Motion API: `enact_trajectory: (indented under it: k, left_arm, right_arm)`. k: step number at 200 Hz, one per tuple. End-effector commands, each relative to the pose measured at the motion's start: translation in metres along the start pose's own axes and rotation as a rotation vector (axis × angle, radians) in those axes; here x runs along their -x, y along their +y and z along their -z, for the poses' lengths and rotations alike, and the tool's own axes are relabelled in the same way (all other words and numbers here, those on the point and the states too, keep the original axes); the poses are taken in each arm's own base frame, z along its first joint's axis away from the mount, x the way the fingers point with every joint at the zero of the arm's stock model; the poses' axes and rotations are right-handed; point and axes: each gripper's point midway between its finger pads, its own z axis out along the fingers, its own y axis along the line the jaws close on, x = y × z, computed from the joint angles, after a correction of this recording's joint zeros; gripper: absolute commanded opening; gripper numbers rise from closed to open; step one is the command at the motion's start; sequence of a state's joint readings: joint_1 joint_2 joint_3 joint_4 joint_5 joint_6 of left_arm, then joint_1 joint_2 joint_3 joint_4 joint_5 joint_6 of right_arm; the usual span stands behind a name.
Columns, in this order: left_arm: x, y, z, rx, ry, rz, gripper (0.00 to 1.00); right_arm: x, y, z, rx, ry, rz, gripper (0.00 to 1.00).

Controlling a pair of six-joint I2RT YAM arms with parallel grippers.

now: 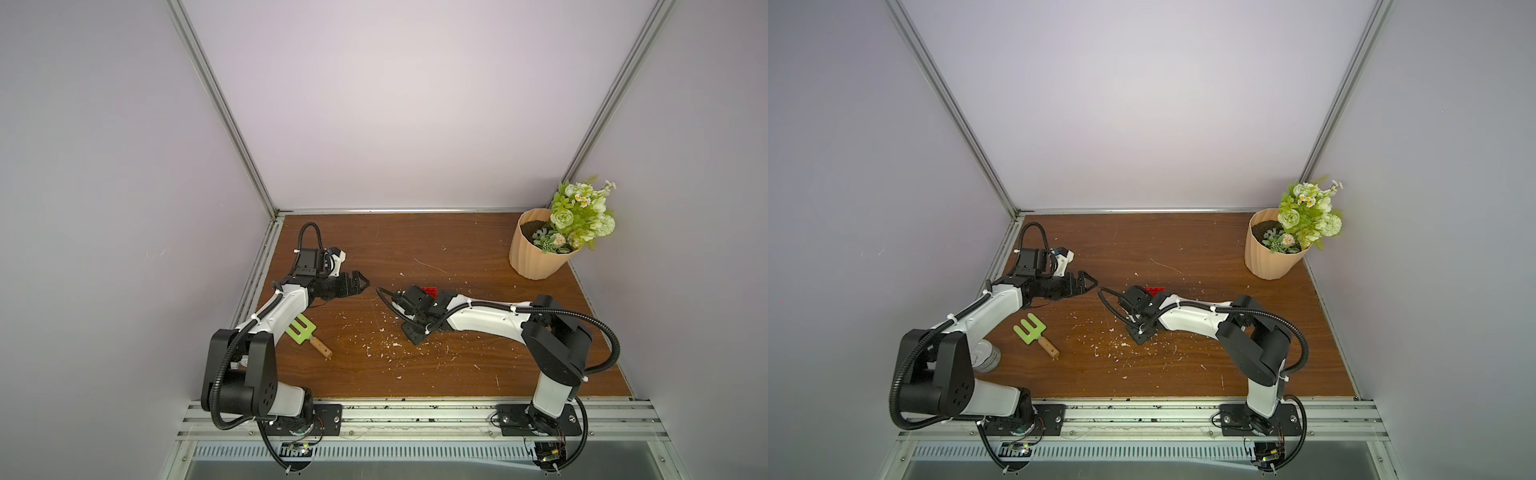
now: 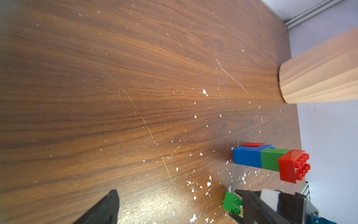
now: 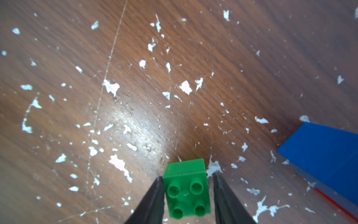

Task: Assemble a giraffe with lego
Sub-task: Pick up the lego brick from the center of the board, then assemble the lego brick with the lego brick.

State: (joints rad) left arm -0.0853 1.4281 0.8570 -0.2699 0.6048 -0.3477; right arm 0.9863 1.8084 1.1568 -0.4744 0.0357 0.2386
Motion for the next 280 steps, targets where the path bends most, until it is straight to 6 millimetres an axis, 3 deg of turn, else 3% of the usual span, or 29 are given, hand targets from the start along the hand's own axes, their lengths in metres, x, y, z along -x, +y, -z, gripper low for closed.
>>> enact_trajectory:
  k: [1, 47, 96, 124, 169, 215, 265, 280]
  left_arm:
    - [-0.005, 0.001, -0.003, 0.007, 0.019, 0.008, 1.00]
    - [-0.005, 0.001, -0.003, 0.006, 0.020, 0.007, 1.00]
    - [-0.005, 0.000, -0.003, 0.004, 0.020, 0.008, 1.00]
    - [-0.006, -0.002, -0.004, 0.000, 0.022, 0.004, 1.00]
    - [-0.012, -0.014, -0.006, -0.014, 0.038, -0.029, 1.00]
    - [-0.011, -0.018, -0.004, -0.027, 0.034, -0.037, 0.99]
    - [-0.012, -0.026, 0.000, -0.047, 0.030, -0.051, 1.00]
    - [-0.012, -0.029, 0.001, -0.055, 0.026, -0.055, 0.99]
  right_arm:
    - [-0.005, 0.000, -0.004, 0.006, 0.019, 0.013, 0.45]
    - [-0.006, 0.001, -0.007, 0.008, 0.025, 0.012, 0.41]
    - [0.003, -0.001, 0.005, -0.008, 0.003, 0.002, 0.35]
    - [0.018, -0.003, 0.030, -0.032, 0.002, -0.022, 0.32]
    - [0.050, -0.011, 0.091, -0.065, -0.008, -0.100, 0.34]
    - [0.072, -0.042, 0.125, -0.092, -0.001, -0.247, 0.34]
    - [0.073, -0.086, 0.134, -0.120, 0.065, -0.390, 0.32]
    - [0.073, -0.092, 0.138, -0.128, 0.077, -0.415, 0.33]
